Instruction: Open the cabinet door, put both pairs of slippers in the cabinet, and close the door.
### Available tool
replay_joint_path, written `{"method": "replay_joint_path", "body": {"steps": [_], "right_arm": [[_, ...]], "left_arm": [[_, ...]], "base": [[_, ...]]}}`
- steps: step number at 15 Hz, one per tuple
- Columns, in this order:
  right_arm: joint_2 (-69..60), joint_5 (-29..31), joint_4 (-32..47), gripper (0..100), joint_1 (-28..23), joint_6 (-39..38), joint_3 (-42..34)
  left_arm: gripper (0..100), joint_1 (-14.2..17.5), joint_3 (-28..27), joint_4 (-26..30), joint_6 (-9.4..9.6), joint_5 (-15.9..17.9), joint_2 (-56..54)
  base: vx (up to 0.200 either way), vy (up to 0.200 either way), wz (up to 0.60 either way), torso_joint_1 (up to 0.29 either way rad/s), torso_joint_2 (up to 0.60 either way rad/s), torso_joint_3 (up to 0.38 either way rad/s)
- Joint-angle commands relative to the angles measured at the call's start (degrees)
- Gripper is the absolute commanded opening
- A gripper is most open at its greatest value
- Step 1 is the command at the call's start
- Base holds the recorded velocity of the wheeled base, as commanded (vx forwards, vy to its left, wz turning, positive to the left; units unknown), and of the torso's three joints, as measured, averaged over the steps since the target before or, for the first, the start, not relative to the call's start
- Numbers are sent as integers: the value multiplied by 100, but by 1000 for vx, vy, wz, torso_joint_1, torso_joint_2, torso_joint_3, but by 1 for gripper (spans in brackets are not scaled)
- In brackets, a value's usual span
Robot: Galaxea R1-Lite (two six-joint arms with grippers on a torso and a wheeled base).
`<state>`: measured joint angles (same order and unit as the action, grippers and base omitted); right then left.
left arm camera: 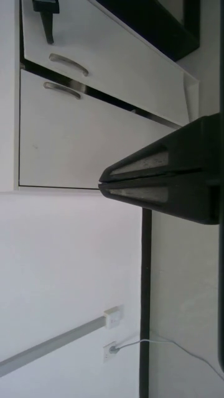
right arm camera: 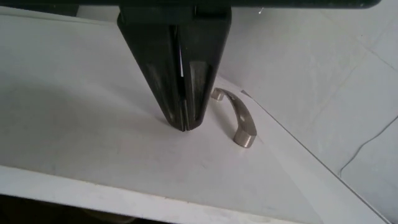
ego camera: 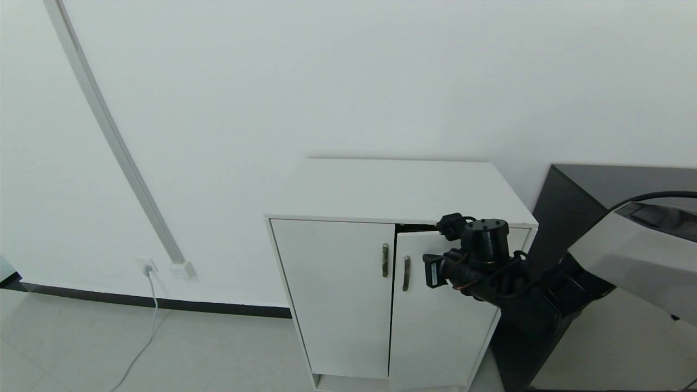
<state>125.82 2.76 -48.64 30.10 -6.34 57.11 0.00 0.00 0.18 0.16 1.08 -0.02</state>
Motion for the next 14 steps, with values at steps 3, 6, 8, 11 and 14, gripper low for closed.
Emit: {"method": "replay_joint_path", "body": {"steps": [3,6,8,11,14], "right_arm": [[136,-3,-5,0,-83,1,160],[162,-3,12,0,-153,1,274],[215,-12,12,0,-206,1,336],[285,-12,21,0,-259,1,432],[303,-12,21,0,-259,-8,423]], "left_arm": [[0,0,0,-1,11,6,2],[0,0,0,-1,11,6,2],[0,0,0,-1,11,6,2],[0,0,0,-1,11,6,2],[0,0,0,-1,11,6,2]], "base": [[0,0,0,0,0,0],[0,0,0,0,0,0],[0,0,0,0,0,0],[0,0,0,0,0,0],[0,0,0,0,0,0]]}}
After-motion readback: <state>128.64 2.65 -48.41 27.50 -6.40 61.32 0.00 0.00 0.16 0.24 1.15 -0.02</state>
